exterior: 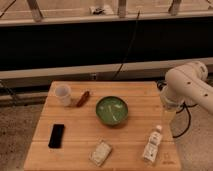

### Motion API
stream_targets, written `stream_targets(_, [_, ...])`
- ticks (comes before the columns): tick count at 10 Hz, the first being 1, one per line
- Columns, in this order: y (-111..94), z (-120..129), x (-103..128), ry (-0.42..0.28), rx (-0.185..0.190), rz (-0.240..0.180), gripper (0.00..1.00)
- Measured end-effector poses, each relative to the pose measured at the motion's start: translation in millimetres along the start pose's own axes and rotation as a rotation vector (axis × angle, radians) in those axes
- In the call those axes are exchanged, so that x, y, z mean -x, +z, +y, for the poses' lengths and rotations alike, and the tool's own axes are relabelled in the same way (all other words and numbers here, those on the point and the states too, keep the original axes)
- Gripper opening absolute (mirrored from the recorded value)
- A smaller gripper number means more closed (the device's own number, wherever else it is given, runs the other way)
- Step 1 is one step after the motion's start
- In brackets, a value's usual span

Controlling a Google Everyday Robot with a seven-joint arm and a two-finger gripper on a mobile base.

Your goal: Push the ceramic bowl across the table

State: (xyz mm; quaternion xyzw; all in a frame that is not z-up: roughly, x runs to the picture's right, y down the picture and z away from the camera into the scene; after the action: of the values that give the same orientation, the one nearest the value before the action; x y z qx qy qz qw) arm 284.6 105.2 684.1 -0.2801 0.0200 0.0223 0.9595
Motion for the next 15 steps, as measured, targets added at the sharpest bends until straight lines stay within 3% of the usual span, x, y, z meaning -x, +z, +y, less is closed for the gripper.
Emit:
stream_targets(6, [0.0,-0.2,0.1,0.0,0.0,0.0,0.8])
stream_targets(10, [25.1,-15.9,20.8,-0.025,-0.013,-0.012,0.8])
stream_targets(12, [27.0,-16.7,19.3,-0.029,-0.016,-0.01,0.8])
stream_targets(15, [51.5,-24.4,40.5,-0.06,-0.013,-0.017,0.8])
